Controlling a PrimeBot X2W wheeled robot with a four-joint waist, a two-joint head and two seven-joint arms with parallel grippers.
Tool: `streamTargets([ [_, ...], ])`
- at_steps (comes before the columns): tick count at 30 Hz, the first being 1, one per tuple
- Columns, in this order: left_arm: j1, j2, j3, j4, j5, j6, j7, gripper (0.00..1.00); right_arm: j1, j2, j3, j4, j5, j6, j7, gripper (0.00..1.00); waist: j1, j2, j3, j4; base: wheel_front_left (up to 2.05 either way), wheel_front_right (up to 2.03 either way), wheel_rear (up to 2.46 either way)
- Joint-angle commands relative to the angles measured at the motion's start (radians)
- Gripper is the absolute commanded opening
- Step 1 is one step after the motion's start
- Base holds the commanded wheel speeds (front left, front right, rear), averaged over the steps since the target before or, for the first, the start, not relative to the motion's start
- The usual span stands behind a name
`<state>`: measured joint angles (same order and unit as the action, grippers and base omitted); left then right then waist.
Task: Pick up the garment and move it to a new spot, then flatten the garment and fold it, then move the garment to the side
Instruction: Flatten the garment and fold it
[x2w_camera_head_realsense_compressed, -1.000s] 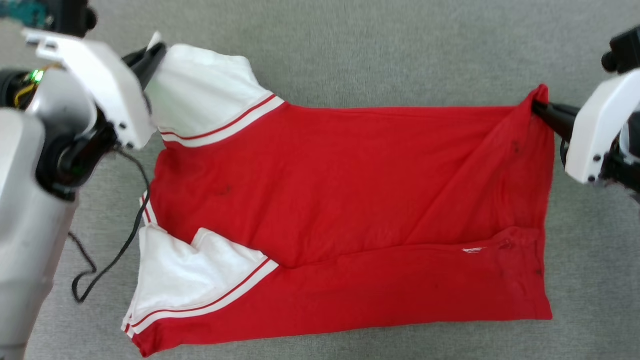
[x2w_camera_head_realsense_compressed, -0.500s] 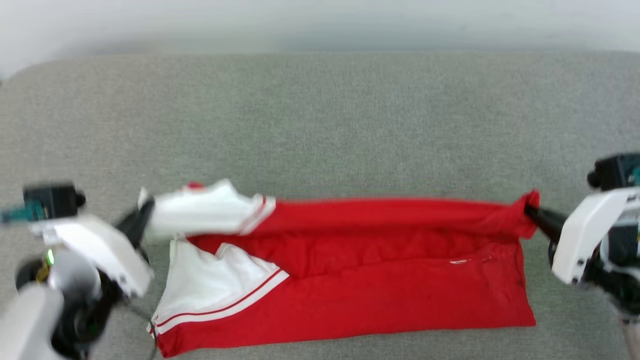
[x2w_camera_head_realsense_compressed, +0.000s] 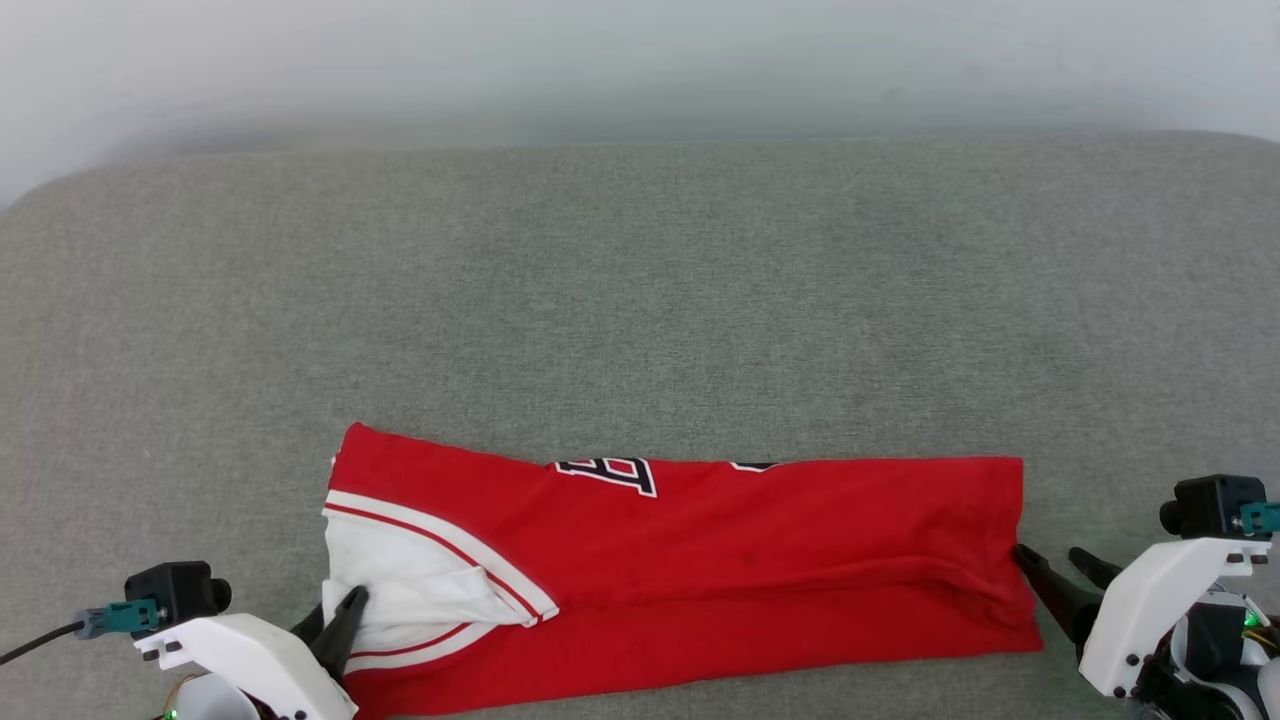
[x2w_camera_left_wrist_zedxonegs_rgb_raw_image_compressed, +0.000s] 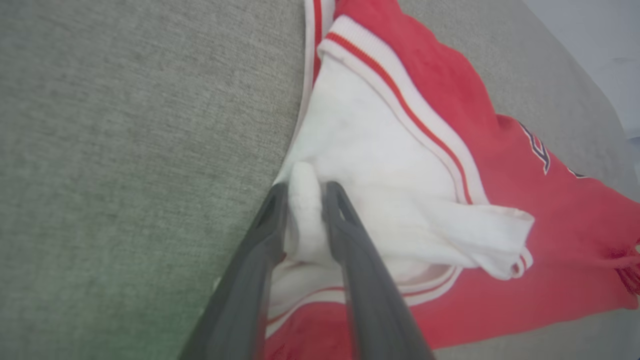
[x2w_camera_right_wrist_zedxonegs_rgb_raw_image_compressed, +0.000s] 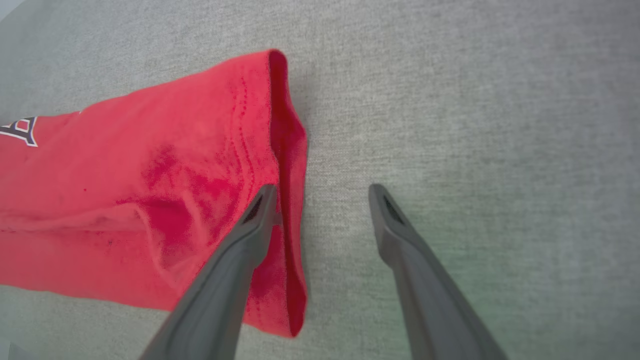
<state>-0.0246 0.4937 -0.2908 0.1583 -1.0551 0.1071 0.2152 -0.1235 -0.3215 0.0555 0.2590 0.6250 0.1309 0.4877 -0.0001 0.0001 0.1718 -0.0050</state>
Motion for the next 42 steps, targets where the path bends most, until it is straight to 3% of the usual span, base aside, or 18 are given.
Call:
streamTargets([
  [1,0.010,-0.004,0.000,0.005,0.010,0.007,-0.010,1.00,0.014,0.003,0.000,-0.007,0.000,0.000,-0.009,1.00,0.0001,-0.0001,-0.008,-0.008,0.00,0.00,0.00],
  [8,-0.031,0.017,0.006,-0.059,0.117,0.061,-0.115,1.00,0.055,-0.027,-0.030,-0.119,0.002,0.000,-0.005,1.00,0.0001,-0.0001,-0.048,-0.035,0.00,0.00,0.00],
  [20,-0.099,0.009,-0.030,-0.219,0.343,0.098,-0.354,1.00,0.049,-0.012,-0.208,-0.252,-0.047,0.000,0.270,1.00,0.0001,-0.0001,-0.084,0.000,0.00,0.00,0.00],
  [31,-0.121,-0.051,-0.056,-0.276,0.479,0.123,-0.468,1.00,0.047,0.069,-0.246,-0.191,-0.079,0.000,0.392,1.00,0.0001,-0.0001,-0.026,0.109,0.00,0.00,0.00],
  [41,-0.138,-0.079,-0.051,-0.279,0.517,0.105,-0.479,1.00,0.010,0.126,-0.189,-0.008,-0.030,0.000,0.465,1.00,0.0001,-0.0001,0.017,0.153,0.00,0.00,0.00],
  [42,-0.136,-0.079,-0.049,-0.278,0.517,0.108,-0.479,1.00,0.008,0.132,-0.178,-0.001,-0.018,0.000,0.467,0.60,0.0001,-0.0001,0.017,0.154,0.00,0.00,0.00],
])
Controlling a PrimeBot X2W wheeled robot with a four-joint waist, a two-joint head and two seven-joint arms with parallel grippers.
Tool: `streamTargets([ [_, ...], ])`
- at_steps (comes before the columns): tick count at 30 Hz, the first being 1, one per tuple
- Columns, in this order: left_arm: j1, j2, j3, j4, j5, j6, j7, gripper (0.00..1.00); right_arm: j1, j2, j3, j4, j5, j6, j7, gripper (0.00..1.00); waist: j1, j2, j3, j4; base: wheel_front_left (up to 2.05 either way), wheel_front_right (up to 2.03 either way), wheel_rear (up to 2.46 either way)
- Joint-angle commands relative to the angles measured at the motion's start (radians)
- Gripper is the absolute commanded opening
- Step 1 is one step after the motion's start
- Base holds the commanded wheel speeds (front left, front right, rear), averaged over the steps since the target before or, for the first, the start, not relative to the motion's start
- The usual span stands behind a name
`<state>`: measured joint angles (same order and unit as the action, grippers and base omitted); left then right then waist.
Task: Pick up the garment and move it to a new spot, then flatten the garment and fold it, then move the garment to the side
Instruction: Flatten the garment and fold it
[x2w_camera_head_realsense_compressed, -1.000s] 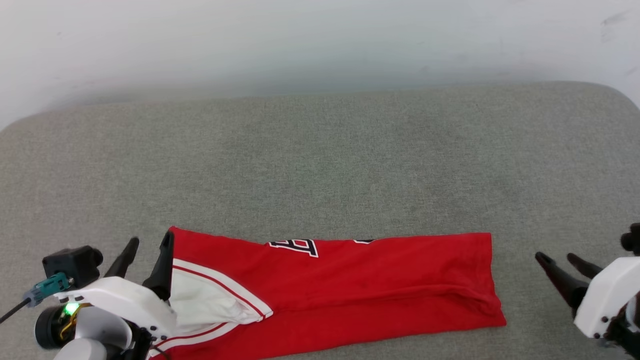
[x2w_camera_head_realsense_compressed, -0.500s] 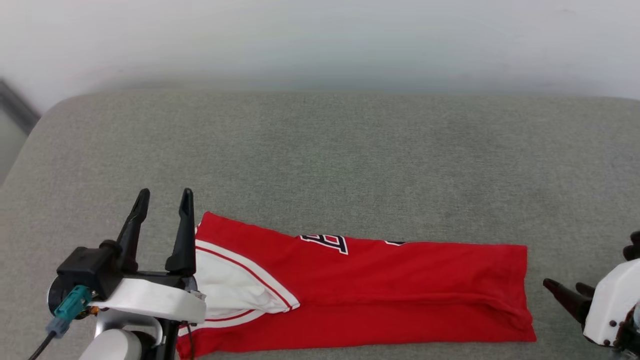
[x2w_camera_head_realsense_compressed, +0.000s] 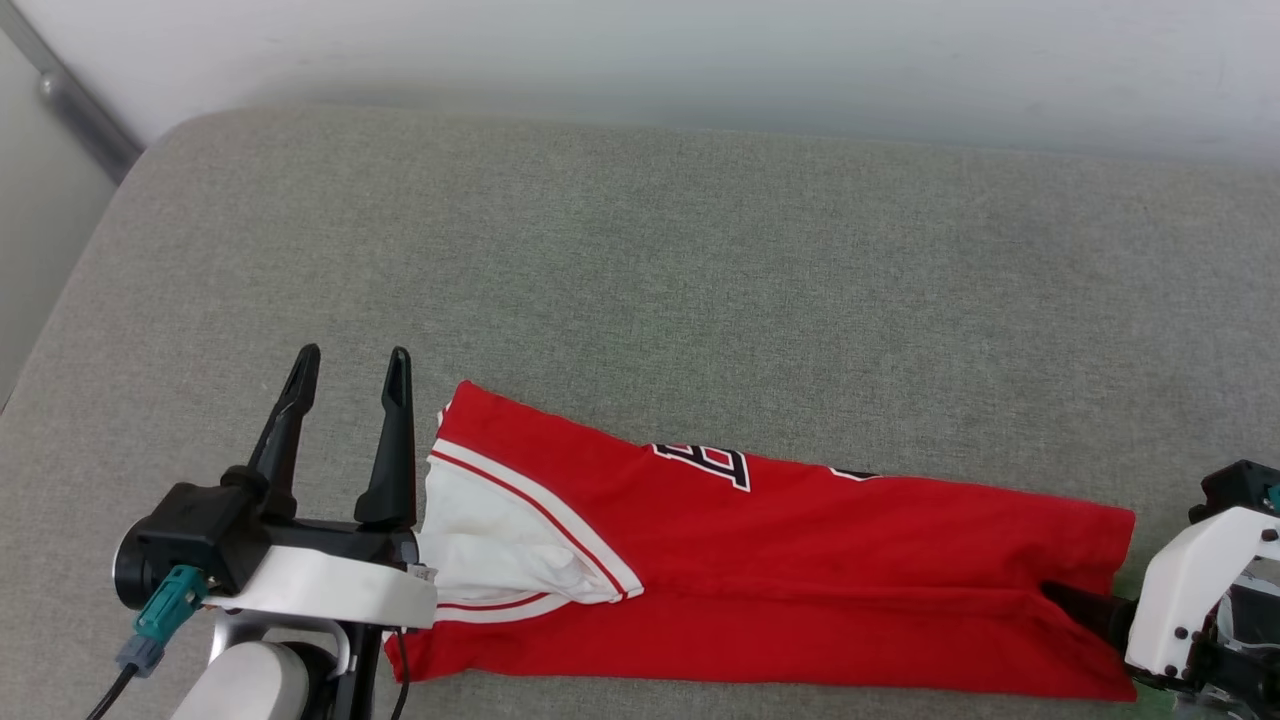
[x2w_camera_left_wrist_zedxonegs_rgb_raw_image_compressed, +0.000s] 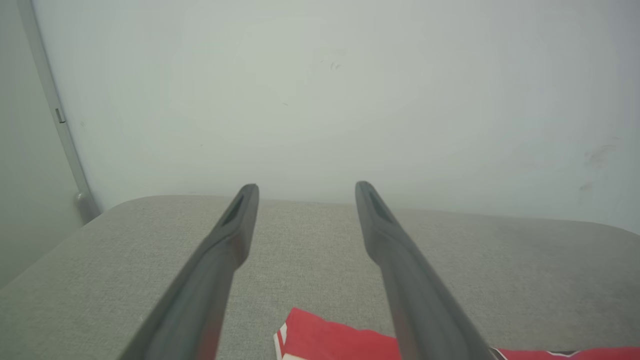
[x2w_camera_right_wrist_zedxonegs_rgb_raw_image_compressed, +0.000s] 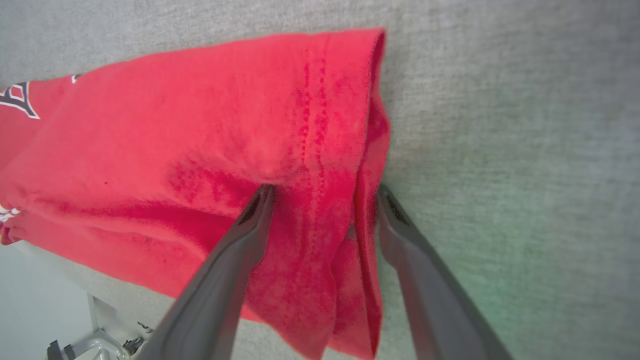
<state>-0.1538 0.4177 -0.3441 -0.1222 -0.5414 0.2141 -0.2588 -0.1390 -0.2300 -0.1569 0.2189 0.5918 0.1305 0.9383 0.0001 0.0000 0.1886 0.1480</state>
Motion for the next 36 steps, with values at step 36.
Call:
streamTargets([
  [36,0.075,0.042,0.019,0.042,-0.005,0.057,0.044,1.00,-0.095,0.153,-0.321,0.083,0.350,0.000,0.185,0.00,-0.0001,0.0000,-0.122,-0.155,0.00,0.00,0.00],
])
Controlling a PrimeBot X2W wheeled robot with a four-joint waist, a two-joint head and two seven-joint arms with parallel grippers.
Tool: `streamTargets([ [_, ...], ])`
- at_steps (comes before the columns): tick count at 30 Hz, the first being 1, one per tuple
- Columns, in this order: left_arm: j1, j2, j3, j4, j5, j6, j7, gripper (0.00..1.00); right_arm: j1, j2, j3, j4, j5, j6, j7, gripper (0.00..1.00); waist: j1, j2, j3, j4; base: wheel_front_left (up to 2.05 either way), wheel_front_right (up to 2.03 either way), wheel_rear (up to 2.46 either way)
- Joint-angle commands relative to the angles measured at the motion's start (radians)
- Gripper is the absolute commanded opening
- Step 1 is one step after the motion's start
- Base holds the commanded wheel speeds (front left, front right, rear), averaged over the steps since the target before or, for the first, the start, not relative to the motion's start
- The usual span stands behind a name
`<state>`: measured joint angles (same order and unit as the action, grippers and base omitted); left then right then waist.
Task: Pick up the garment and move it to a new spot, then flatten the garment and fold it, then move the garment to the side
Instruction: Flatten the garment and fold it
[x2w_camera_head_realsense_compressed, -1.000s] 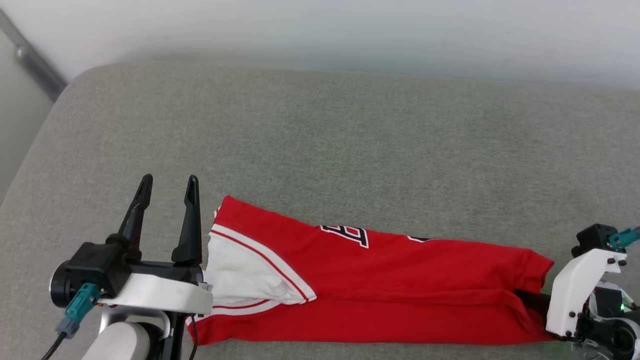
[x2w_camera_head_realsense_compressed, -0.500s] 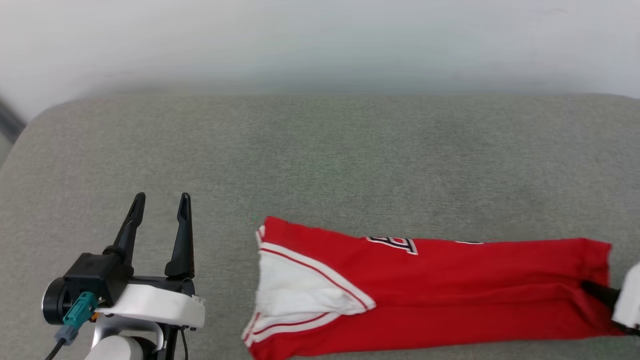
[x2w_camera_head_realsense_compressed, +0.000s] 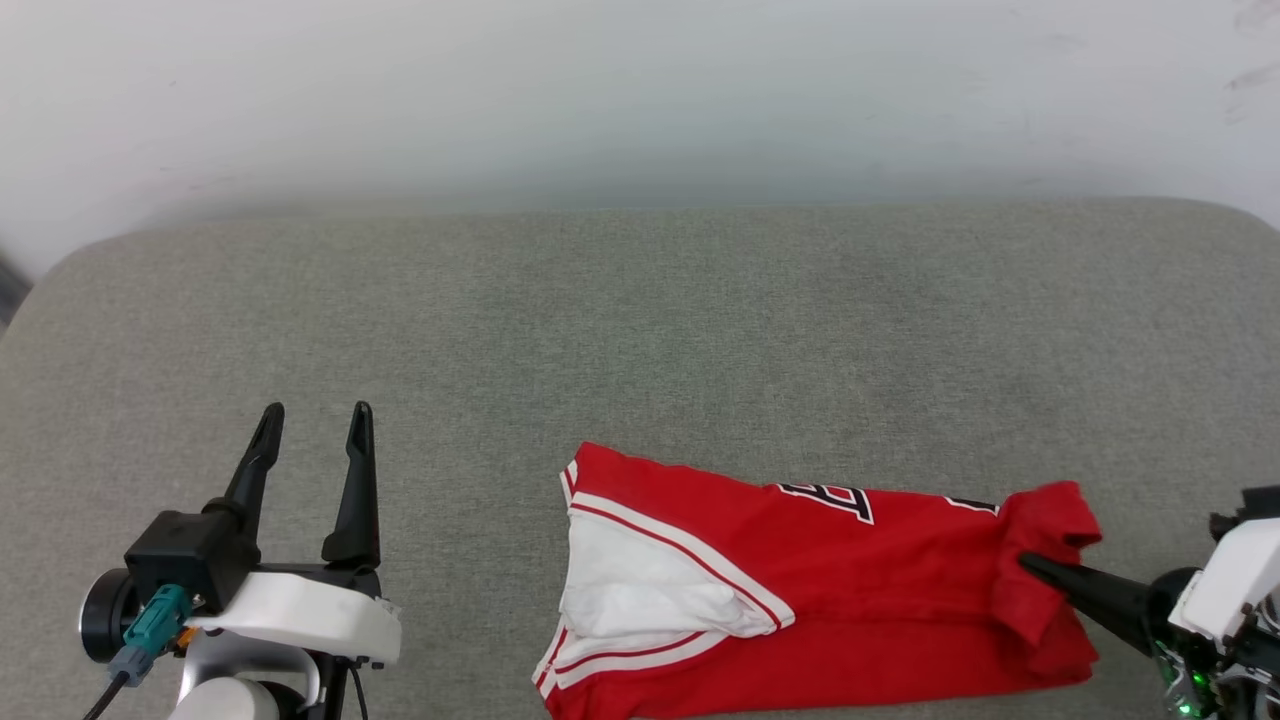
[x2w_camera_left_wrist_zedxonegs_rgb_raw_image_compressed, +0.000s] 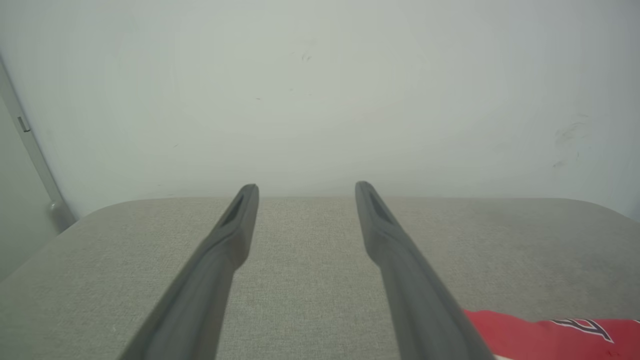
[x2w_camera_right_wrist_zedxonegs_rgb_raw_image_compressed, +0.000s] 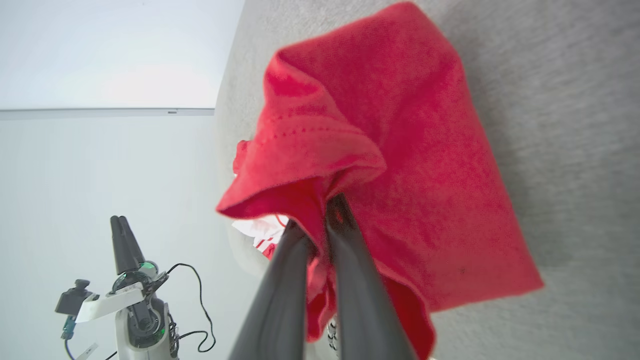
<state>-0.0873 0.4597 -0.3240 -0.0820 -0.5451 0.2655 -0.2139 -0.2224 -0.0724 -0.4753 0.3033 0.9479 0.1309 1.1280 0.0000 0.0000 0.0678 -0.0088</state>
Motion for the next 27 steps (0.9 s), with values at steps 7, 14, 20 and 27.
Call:
streamTargets([
  [7,-0.018,-0.004,-0.017,0.012,-0.002,-0.007,0.015,1.00,-0.035,0.025,0.141,0.076,0.237,0.000,0.001,0.00,0.0000,0.0000,-0.008,0.037,0.00,0.00,0.00],
  [14,-0.054,-0.021,-0.044,0.030,0.004,-0.017,0.022,1.00,-0.075,0.023,0.470,0.151,0.435,0.000,-0.185,0.00,0.0000,0.0000,0.000,0.096,0.00,0.00,0.00],
  [20,-0.086,-0.039,-0.066,0.055,0.000,-0.035,0.020,1.00,-0.115,0.022,0.672,0.222,0.467,0.000,-0.334,0.00,0.0000,0.0000,0.003,0.147,0.00,0.00,0.00],
  [27,-0.092,-0.043,-0.071,0.074,-0.004,-0.038,0.016,1.00,-0.166,0.022,0.798,0.301,0.446,0.000,-0.479,0.44,0.0000,0.0000,0.020,0.170,0.00,0.00,0.00],
])
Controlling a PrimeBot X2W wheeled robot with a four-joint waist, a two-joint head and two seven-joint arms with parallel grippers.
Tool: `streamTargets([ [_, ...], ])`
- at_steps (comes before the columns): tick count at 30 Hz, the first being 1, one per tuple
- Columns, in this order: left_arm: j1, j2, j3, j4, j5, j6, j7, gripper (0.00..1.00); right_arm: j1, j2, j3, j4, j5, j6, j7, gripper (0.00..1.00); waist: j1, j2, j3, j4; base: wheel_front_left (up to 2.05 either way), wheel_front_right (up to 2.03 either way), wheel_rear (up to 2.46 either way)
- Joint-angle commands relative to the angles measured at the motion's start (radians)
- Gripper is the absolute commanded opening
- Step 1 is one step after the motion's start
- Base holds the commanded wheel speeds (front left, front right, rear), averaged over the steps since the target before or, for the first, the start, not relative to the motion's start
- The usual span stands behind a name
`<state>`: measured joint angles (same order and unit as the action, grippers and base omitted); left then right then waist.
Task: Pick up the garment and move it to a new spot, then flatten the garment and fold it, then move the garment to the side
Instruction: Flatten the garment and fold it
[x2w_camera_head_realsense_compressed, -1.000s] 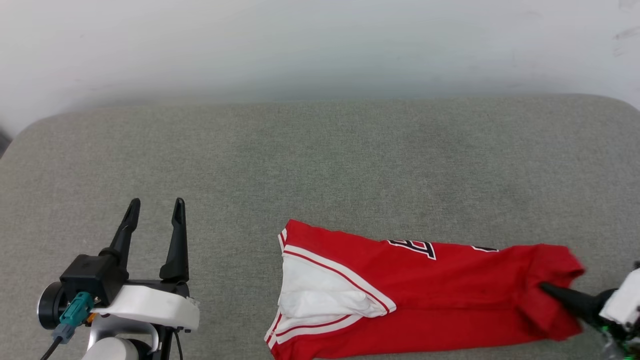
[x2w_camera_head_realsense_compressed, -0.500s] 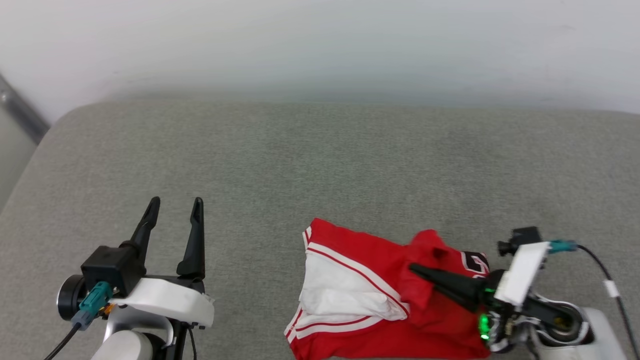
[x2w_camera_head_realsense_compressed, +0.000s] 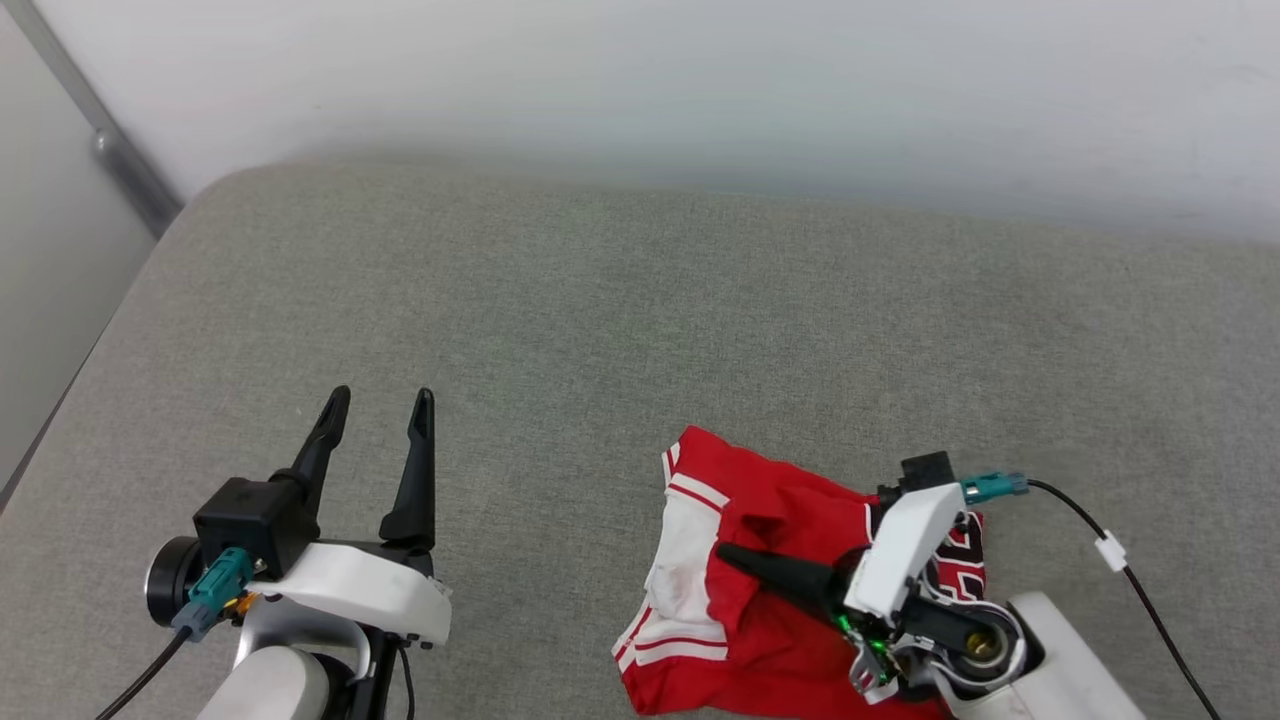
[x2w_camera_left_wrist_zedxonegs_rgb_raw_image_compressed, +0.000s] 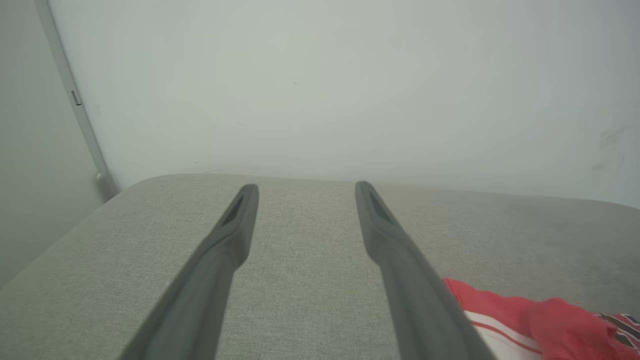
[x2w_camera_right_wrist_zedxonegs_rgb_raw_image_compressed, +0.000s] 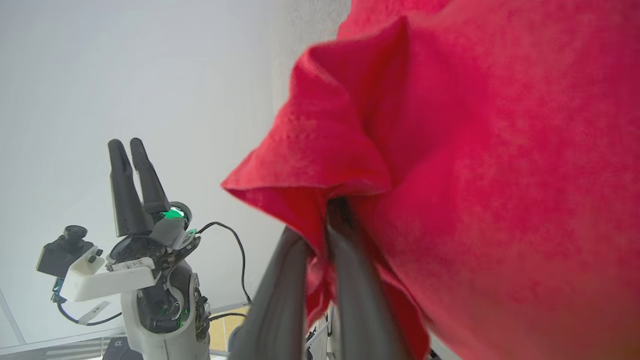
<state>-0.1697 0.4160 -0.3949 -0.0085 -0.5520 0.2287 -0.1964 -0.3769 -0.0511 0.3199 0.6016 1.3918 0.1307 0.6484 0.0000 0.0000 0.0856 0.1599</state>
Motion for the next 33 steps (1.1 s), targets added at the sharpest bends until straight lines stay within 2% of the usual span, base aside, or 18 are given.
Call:
streamTargets([
  [1,-0.010,-0.001,-0.001,0.001,0.001,-0.003,-0.004,1.00,-0.018,0.002,0.018,0.005,0.001,0.000,-0.005,0.73,0.0000,0.0000,0.004,0.001,0.00,0.00,0.00],
  [2,-0.009,-0.002,-0.001,0.002,-0.001,-0.003,-0.006,1.00,-0.028,0.001,0.029,0.002,-0.008,0.000,-0.014,1.00,0.0000,0.0000,0.006,0.000,0.00,0.00,0.00],
  [7,0.000,-0.001,0.004,0.009,-0.003,0.005,-0.011,1.00,-0.060,-0.014,0.081,-0.038,-0.051,0.000,-0.022,1.00,0.0000,0.0000,0.009,-0.016,0.00,0.00,0.00],
  [10,0.005,0.004,0.007,0.013,-0.006,0.005,-0.014,1.00,-0.085,-0.046,0.120,-0.094,-0.102,0.000,-0.034,1.00,0.0000,0.0000,0.007,-0.033,0.00,0.00,0.00],
  [15,0.014,0.001,0.009,0.019,-0.014,0.010,-0.017,1.00,-0.093,-0.122,0.185,-0.209,-0.240,0.000,-0.128,1.00,0.0000,0.0000,0.000,-0.065,0.00,0.00,0.00],
  [20,0.019,0.004,0.014,0.021,-0.013,0.019,-0.019,1.00,-0.062,-0.226,0.177,-0.293,-0.381,0.000,-0.228,1.00,0.0000,0.0000,-0.009,-0.107,0.00,0.00,0.00],
  [25,0.032,0.009,0.027,0.027,-0.021,0.026,-0.026,1.00,-0.016,-0.306,0.068,-0.310,-0.586,0.000,-0.355,1.00,0.0000,0.0000,-0.018,-0.149,0.00,0.00,0.00],
  [26,0.044,0.006,0.029,0.035,-0.023,0.030,-0.030,1.00,0.038,-0.316,-0.030,-0.331,-0.695,0.000,-0.417,1.00,0.0000,0.0000,-0.032,-0.168,0.00,0.00,0.00],
  [29,0.056,0.011,0.035,0.040,-0.027,0.033,-0.034,1.00,0.097,-0.306,-0.137,-0.380,-0.815,0.000,-0.498,1.00,0.0000,0.0000,-0.042,-0.183,0.00,0.00,0.00],
  [33,0.072,0.017,0.038,0.048,-0.024,0.036,-0.039,1.00,0.177,-0.247,-0.259,-0.462,-0.960,0.000,-0.607,1.00,0.0000,0.0000,-0.051,-0.194,0.00,0.00,0.00],
])
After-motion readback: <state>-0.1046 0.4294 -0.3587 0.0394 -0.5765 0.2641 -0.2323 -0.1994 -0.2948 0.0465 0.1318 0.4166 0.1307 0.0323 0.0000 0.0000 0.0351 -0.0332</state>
